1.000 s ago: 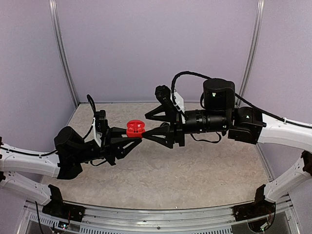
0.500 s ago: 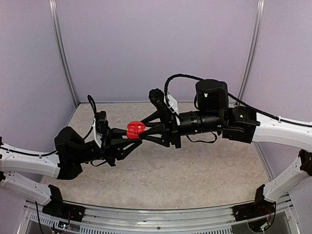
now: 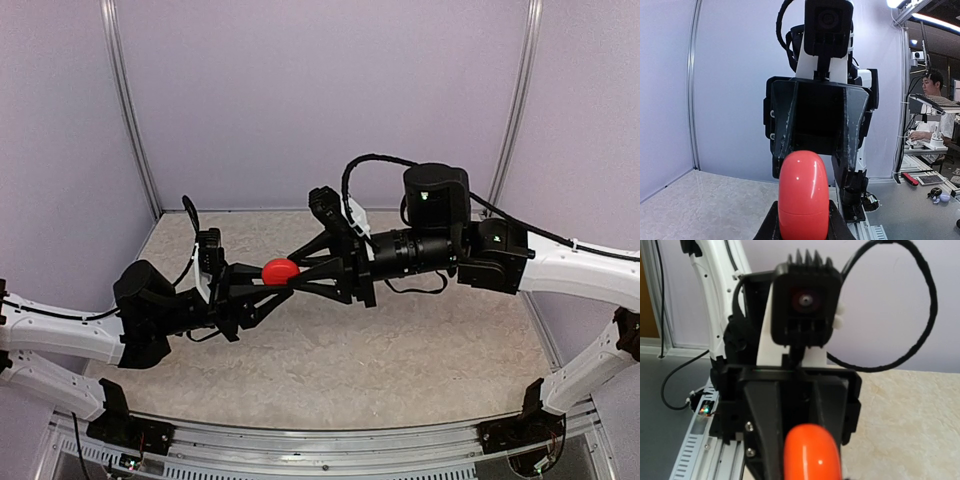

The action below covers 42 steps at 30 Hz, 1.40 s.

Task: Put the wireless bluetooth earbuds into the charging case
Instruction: Close the charging case with the earbuds, then pass from the left arm to the right, then place the charging case with the earbuds at the center of the board.

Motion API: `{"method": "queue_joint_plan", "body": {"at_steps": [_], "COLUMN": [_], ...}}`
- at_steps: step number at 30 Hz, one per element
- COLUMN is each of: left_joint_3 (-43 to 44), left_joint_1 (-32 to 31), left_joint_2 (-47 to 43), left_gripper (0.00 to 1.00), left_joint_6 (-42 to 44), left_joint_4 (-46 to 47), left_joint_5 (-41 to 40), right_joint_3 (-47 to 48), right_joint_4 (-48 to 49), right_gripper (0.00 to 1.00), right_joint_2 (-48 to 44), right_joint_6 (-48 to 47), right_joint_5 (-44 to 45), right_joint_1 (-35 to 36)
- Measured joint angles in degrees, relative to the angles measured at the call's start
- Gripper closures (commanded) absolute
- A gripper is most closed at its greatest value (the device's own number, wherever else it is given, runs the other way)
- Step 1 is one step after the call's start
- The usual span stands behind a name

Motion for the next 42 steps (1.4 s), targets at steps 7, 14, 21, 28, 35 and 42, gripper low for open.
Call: {"method": "queue_joint_plan", "body": {"at_steps": [7,14,21,28,35,42], "left_joint_3": [0.0,0.85,0.94,0.98,2.08,-0.44], "left_joint_1": [-0.02,-0.07,-0.13,-0.26,-0.52,-0.11], "left_joint_2": [0.17,0.33,0.33,0.57,0.63,-1.42], "left_gripper": [1.0,1.0,1.0,0.98,0.49,0.06], "left_joint_6": [-0.11,0.55,0.94,1.53,2.45,2.62], "left_joint_4": [0.02,0.0,-0.02,0.0,-1.55,-2.21], "left_joint_5": [0.48,0.63,0.7,0.76,-1.51,-8.13], "right_joint_3": [-0.42,-0.42,-0.42,-0.42,-1.44,-6.32], "right_joint_4": [0.13,0.2,0.22,0.46,2.75,6.36], "right_gripper": [0.62,0.67,0.74,0.85,0.89,0.9], "right_joint_2": [-0.5,-0.46,0.15,0.39,0.44,-1.64], "right_joint_6": [1.18,3.26,4.59,6.03,8.7,14.53], "right_joint_5": [0.31,-0.2,-1.44,-3.8,-7.45,-10.27], "right_joint_1": [-0.5,-1.14,-1.4,-2.43,-4.74,-14.43]}}
